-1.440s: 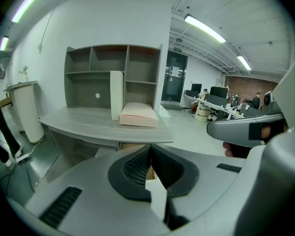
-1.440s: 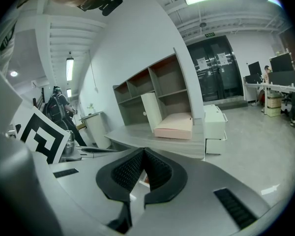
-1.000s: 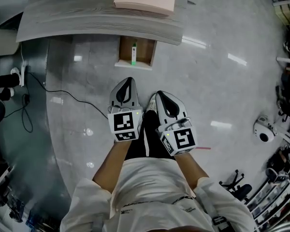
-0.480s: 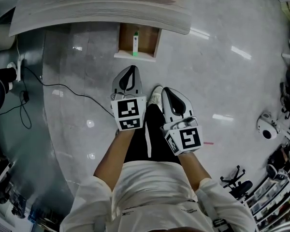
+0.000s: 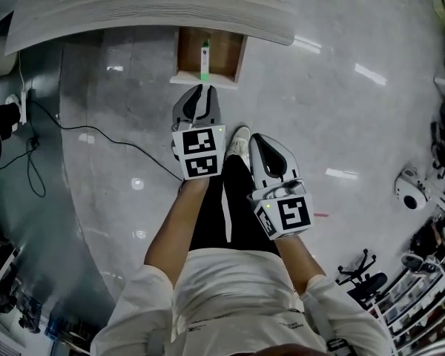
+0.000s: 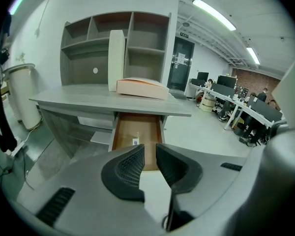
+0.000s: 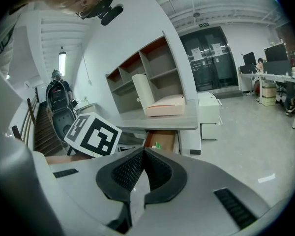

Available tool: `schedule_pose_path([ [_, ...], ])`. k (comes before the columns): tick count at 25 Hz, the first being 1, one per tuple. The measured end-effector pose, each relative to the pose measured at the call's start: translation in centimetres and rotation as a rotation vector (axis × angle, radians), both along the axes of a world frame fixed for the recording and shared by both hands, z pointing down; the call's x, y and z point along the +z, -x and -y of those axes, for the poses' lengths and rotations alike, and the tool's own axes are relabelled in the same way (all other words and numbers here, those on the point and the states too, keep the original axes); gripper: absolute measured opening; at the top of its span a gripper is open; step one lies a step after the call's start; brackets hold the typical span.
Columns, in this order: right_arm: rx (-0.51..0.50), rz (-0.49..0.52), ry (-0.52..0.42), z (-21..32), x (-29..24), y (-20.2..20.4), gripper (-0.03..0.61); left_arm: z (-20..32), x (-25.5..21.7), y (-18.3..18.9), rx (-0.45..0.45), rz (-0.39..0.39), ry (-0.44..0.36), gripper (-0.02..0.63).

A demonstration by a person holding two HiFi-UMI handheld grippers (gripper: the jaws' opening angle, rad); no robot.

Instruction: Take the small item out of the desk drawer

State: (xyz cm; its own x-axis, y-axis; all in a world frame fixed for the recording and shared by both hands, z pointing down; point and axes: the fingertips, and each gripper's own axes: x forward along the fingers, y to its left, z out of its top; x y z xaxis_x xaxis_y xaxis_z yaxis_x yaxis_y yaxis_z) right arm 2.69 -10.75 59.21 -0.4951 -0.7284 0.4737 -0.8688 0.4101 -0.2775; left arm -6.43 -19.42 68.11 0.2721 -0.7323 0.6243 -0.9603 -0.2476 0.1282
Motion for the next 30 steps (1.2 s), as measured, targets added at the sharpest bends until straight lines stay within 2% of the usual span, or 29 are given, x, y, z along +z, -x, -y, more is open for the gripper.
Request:
schedule_pose_path([
  [20,0.004,0.003,0.024,0.5,1.2,-0.4,0.032,4.1,5.9,0.0,-0.025,0.009,0.103,0.149],
  [30,-0.003,0.001,0.038,0.8,2.0,-0.7,0.032,5.8,9.9,0.2,-0.039,0.039,0.17,0.151],
])
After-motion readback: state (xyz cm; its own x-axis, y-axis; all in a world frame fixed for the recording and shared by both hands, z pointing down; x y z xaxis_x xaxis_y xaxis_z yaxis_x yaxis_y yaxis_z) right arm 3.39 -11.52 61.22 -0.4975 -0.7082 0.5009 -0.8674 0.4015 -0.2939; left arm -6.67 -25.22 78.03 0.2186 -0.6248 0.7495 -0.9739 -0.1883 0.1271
